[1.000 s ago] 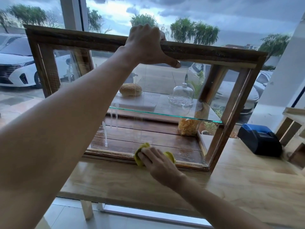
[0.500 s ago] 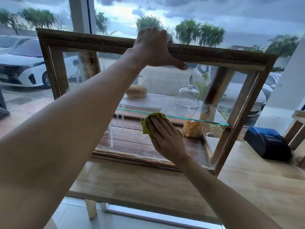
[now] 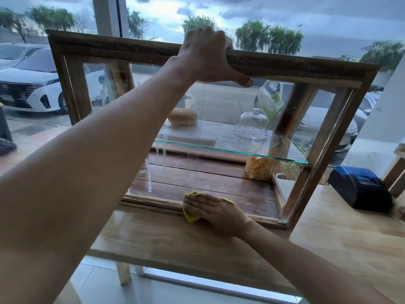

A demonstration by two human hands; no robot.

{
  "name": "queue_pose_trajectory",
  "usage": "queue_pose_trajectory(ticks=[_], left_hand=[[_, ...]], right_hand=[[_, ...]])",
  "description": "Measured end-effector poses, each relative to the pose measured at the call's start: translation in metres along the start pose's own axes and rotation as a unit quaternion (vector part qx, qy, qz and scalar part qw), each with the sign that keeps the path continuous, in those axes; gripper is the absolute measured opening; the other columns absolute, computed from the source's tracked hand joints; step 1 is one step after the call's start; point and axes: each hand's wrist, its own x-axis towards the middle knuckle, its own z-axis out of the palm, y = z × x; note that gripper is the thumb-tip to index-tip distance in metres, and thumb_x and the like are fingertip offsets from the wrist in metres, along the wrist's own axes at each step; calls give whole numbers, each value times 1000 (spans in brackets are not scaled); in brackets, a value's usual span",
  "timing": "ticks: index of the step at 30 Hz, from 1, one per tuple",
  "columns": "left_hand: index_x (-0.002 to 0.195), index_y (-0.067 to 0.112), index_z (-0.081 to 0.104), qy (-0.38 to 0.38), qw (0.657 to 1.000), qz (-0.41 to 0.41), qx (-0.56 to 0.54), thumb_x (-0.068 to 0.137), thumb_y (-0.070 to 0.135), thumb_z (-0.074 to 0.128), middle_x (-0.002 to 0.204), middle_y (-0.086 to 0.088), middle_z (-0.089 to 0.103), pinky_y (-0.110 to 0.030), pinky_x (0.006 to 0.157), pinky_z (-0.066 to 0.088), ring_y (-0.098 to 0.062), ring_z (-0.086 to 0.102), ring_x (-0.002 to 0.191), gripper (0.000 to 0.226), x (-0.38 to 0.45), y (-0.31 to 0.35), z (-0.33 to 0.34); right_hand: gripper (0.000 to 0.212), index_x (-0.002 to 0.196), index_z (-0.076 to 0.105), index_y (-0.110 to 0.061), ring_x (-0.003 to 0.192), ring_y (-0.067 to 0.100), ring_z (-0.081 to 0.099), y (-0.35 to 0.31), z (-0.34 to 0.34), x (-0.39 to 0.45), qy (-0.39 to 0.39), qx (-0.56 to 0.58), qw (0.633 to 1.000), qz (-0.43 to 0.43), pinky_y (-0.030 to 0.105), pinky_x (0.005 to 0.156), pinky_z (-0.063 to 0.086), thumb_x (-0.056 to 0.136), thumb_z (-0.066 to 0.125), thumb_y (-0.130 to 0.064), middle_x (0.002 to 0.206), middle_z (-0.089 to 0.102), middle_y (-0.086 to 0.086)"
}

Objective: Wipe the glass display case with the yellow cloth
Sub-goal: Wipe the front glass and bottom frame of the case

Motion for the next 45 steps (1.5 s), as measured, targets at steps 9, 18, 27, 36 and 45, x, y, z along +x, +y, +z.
queue_pose_trajectory(ticks=[9, 18, 27, 36, 45], left_hand=[[104, 15, 68, -2, 1000, -1, -7, 47, 92, 52, 87, -5, 70, -28, 77, 34, -18, 52, 76, 97, -1, 0, -2], [107, 14, 68, 0, 1000, 0, -7, 49, 89, 55, 80, -3, 62, -29, 77, 33, -19, 49, 77, 95, -4, 3, -4], [105, 14, 68, 3, 1000, 2, -15, 50, 87, 57, 80, -5, 62, -29, 77, 35, -19, 49, 76, 93, -6, 5, -5], [104, 12, 69, 2, 1000, 2, -23, 49, 87, 57, 84, -9, 68, -30, 77, 34, -20, 49, 75, 93, -7, 5, -6], [103, 10, 69, -1, 999, 5, -34, 46, 89, 51, 85, -12, 69, -31, 78, 36, -20, 49, 75, 99, -6, 3, -5]], right_hand=[[47, 146, 37, -11, 135, 16, 41, 2, -8, -40, -3, 69, 997, 24, 31, 113, 31, 98, 40, -12, 144, 47, 3], [45, 145, 39, -14, 137, 14, 38, 12, -28, -121, -15, 61, 992, 112, 30, 115, 26, 104, 20, -17, 144, 47, 1], [47, 144, 38, -11, 136, 16, 39, 17, -43, -184, -54, 23, 982, 180, 34, 114, 25, 103, 16, -16, 144, 47, 5], [53, 130, 56, -2, 120, 25, 58, 0, -49, -200, -72, -65, 967, 237, 41, 105, 29, 103, 12, -12, 128, 62, 12], [41, 117, 60, 5, 102, 34, 61, -16, -40, -189, -86, -177, 945, 262, 43, 86, 50, 84, 36, -2, 109, 64, 23]])
